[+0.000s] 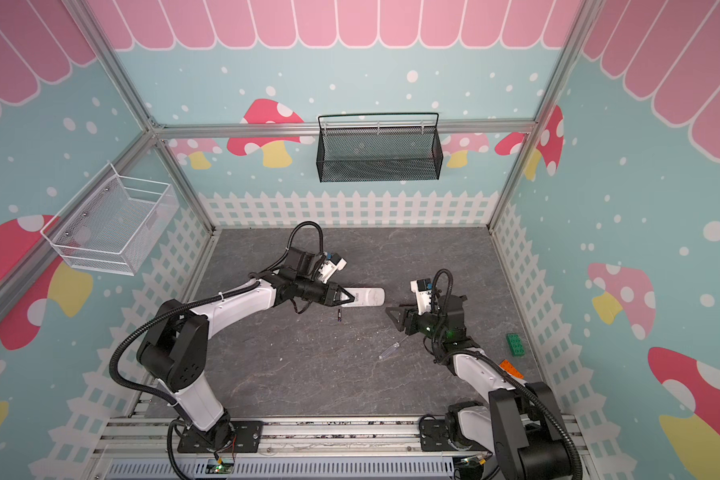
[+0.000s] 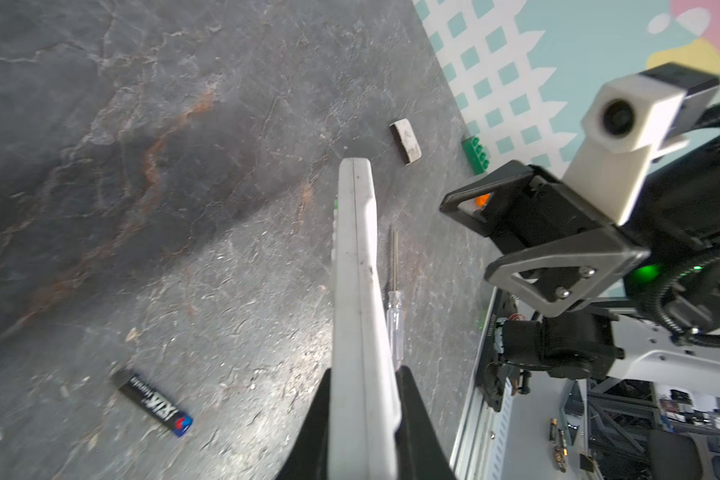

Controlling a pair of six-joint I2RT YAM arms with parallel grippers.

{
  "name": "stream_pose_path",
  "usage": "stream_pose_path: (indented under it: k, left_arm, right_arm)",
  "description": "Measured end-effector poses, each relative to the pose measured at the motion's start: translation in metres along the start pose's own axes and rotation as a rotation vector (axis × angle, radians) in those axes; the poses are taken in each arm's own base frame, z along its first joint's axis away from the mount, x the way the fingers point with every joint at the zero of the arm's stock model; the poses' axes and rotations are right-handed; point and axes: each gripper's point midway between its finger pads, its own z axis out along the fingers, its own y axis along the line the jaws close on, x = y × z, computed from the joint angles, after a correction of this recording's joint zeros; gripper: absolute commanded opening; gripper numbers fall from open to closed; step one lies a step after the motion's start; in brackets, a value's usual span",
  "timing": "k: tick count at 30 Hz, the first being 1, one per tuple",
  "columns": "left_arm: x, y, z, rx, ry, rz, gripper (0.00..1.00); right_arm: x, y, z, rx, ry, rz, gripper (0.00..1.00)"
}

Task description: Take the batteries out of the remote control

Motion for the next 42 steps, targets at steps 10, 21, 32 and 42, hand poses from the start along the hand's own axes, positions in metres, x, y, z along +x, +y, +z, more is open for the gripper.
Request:
stream_pose_path:
  k: [10, 21, 32, 42]
  left_arm:
    - [-0.01, -0.019, 0.003, 0.088, -0.026, -0.004, 0.0]
    - [-0.01, -0.02, 0.004, 0.097, -0.02, 0.0, 0.0]
    - [-0.01, -0.015, 0.005, 0.088, -0.017, 0.004, 0.0]
    - [-0.008, -0.017, 0.012, 0.092, -0.007, 0.012, 0.0]
  right_arm:
    - [0.008, -0.006, 0.021, -0.084, 0.043, 0.117, 0.63]
    - [-0.02, -0.011, 0.035, -0.149, 0.018, 0.153, 0.49]
    - [-0.02, -0.019, 0.043, -0.163, 0.04, 0.196, 0.37]
    - [-0.02, -0.02, 0.044, -0.16, 0.044, 0.189, 0.46]
